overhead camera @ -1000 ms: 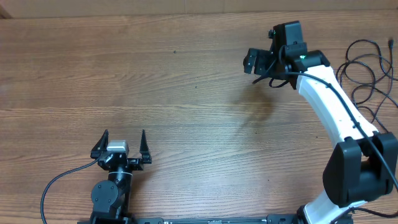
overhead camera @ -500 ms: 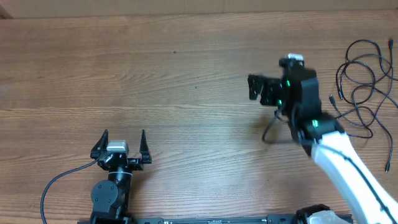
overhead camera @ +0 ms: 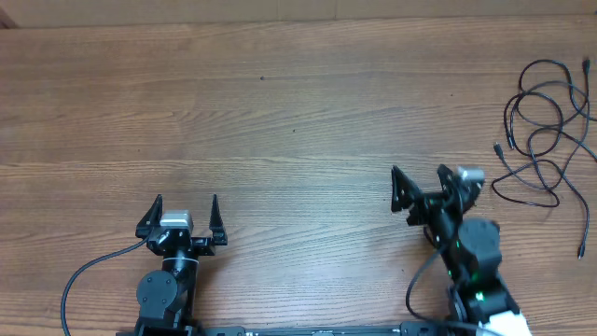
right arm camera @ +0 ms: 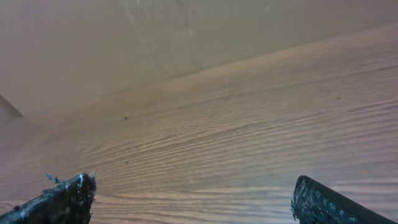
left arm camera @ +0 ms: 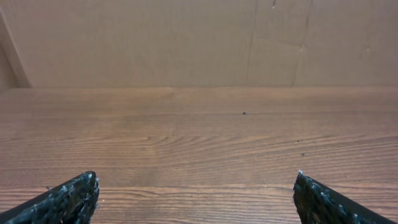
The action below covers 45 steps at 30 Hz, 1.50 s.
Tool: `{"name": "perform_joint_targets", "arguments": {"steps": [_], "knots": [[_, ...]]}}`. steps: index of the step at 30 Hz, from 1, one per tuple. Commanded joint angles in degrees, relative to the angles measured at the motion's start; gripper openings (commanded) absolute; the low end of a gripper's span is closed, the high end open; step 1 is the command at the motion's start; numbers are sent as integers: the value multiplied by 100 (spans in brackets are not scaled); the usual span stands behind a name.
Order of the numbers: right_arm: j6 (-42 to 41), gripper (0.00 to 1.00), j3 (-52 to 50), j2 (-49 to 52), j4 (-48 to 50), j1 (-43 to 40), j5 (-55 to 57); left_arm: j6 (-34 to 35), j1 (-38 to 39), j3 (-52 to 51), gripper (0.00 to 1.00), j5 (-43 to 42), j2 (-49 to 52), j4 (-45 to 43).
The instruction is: Untangle cables
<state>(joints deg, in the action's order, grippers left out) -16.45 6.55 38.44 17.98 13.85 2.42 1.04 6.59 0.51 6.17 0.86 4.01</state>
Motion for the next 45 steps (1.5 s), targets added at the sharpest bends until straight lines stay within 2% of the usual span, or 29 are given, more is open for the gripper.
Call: {"name": "perform_joint_targets", "arguments": {"steps": [1, 6, 17, 23, 45], "knots": [[0, 100, -533, -870, 63, -61, 208, -127, -48, -20, 100, 20, -61, 0], [-66, 100, -610, -2002, -942, -267, 297, -127, -48, -20, 100, 20, -61, 0], [-61, 100, -610, -3095, -2190, -863, 315, -129, -48, -20, 100, 20, -61, 0], [48, 100, -610, -3823, -2238, -879, 313, -129, -48, -20, 100, 20, -48, 0], [44, 100, -610, -3832, -2223, -876, 291, -127, -48, -20, 100, 20, -48, 0]]}}
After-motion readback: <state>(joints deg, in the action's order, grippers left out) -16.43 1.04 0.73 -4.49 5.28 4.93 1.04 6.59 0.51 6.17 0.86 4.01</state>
